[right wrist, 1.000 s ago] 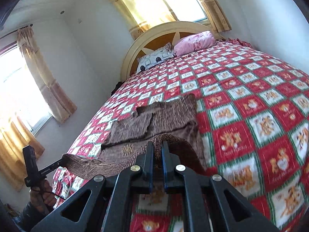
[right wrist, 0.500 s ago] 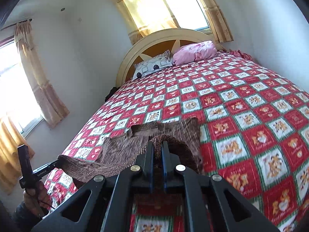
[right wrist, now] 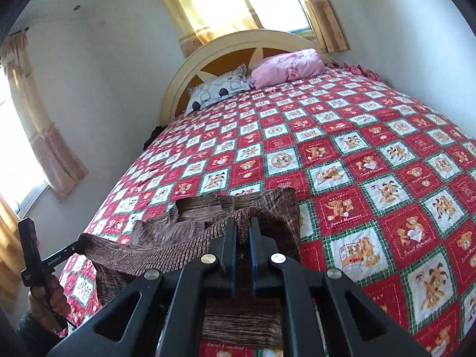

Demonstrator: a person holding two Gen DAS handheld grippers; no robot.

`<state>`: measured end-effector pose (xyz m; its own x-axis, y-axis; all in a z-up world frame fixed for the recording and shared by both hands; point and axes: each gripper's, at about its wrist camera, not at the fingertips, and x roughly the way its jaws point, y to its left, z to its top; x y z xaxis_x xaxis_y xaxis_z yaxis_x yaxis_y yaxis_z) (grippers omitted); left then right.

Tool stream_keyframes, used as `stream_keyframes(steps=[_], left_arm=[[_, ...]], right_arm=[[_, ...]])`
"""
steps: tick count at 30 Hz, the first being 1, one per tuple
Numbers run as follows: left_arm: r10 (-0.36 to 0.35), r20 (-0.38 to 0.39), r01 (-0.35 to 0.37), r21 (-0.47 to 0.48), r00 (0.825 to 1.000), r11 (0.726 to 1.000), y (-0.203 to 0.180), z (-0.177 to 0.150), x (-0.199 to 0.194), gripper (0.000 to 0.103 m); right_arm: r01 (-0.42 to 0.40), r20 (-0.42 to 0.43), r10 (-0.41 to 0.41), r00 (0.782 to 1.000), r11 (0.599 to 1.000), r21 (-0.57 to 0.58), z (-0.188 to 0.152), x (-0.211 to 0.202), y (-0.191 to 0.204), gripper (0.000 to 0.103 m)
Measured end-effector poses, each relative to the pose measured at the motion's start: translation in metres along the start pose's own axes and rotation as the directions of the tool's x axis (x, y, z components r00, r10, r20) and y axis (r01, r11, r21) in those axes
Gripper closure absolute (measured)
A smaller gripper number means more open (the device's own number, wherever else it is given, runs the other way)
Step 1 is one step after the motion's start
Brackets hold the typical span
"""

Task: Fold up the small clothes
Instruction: 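Lift the held hem with both grippers and fold it over toward the collar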

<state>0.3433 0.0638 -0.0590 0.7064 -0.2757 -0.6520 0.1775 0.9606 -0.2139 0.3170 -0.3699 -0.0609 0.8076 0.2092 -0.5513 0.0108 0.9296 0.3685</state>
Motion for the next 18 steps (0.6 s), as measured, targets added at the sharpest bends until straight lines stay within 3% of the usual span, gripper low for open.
stream_keyframes(steps=[18], left_arm=[[0.006, -0.126, -0.010, -0.033, 0.992, 0.999, 0.026, 0.021, 0.105, 0.093]], right_arm=[[0.073, -0.166, -0.070, 0.984, 0.997, 0.012, 0.026, 0.119, -0.022, 0.097]])
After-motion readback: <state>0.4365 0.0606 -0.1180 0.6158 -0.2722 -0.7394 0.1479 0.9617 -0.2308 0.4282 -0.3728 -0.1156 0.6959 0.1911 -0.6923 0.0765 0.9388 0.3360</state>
